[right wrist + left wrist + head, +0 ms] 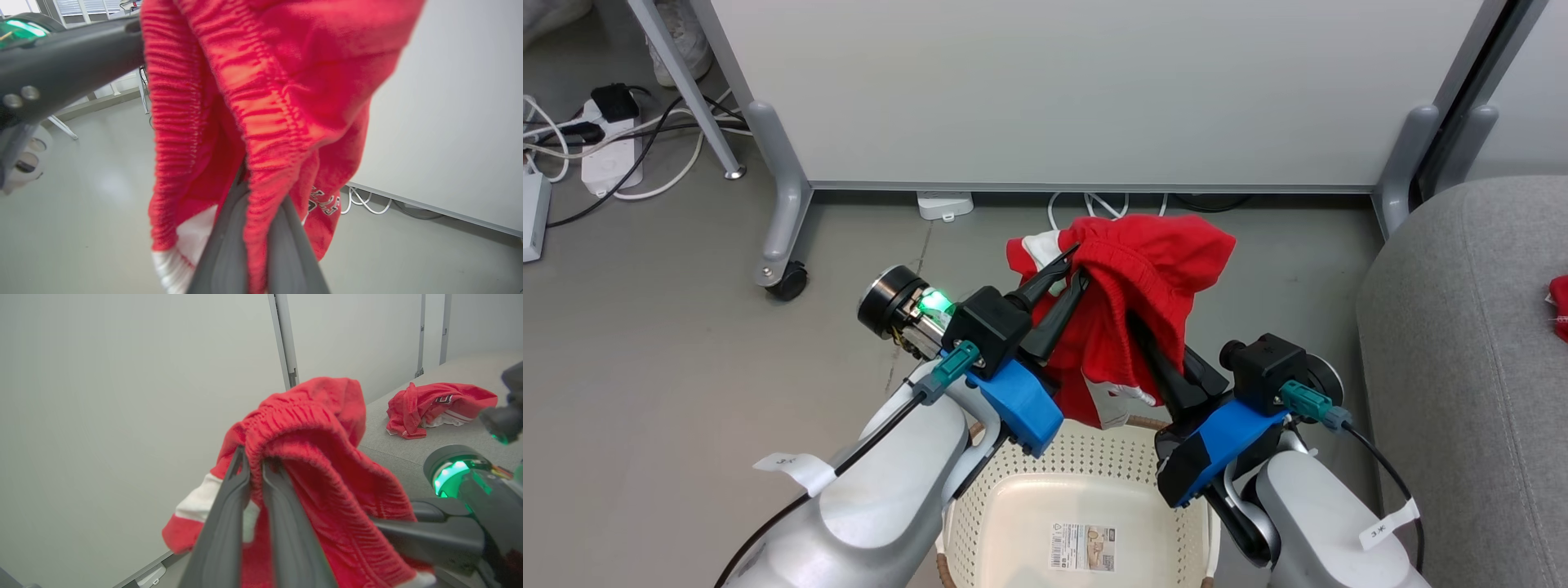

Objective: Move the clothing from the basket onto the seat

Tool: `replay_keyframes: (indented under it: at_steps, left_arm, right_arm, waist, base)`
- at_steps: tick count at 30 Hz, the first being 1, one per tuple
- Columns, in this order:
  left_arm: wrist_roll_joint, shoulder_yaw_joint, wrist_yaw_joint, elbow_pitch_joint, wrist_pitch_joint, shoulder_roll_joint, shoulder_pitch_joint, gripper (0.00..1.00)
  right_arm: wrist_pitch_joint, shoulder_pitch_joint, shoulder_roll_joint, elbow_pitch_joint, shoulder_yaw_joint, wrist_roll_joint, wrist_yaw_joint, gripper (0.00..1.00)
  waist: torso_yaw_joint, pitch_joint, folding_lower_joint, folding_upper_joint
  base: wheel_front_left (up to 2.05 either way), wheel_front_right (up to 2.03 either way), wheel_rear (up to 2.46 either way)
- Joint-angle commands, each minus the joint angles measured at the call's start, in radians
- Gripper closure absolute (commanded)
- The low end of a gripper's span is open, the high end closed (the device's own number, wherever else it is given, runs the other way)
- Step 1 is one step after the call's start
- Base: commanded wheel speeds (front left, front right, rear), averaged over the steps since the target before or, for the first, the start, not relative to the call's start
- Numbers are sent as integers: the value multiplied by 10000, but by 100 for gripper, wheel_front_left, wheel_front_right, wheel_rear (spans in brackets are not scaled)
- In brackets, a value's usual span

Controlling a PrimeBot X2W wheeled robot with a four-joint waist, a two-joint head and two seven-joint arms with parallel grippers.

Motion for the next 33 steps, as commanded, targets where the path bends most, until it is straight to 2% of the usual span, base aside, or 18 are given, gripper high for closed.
replay_keyframes:
  at_steps: [1, 14, 15, 16, 33]
  left_arm:
    - [49, 66, -33, 6, -47, 3, 55, 100]
    - [86, 74, -78, 118, -47, 24, 82, 100]
    - [96, 76, -74, 139, -47, 20, 80, 73]
    - [100, 85, -63, 167, -47, 11, 82, 0]
    - [351, 174, 58, 223, -38, 41, 163, 0]
  right_arm:
    - [-34, 43, -9, -40, -9, -26, 5, 100]
    - [-34, 40, -8, -178, -6, -16, 5, 100]
    - [-34, 52, -8, -189, -8, -12, 5, 100]
    - [-34, 68, -8, -201, -9, -16, 5, 100]
    - [-35, 117, -10, -441, -242, -104, 5, 100]
  waist:
    - [0, -5, -1, 0]
    - [-21, -10, -1, 0]
    - [-22, -14, -1, 0]
    - [-20, -16, -1, 0]
    - [-33, 40, -1, 0]
  base:
    - [0, 0, 0]
    - [0, 0, 0]
    - [0, 0, 0]
    - [0, 0, 0]
    - [0, 0, 0]
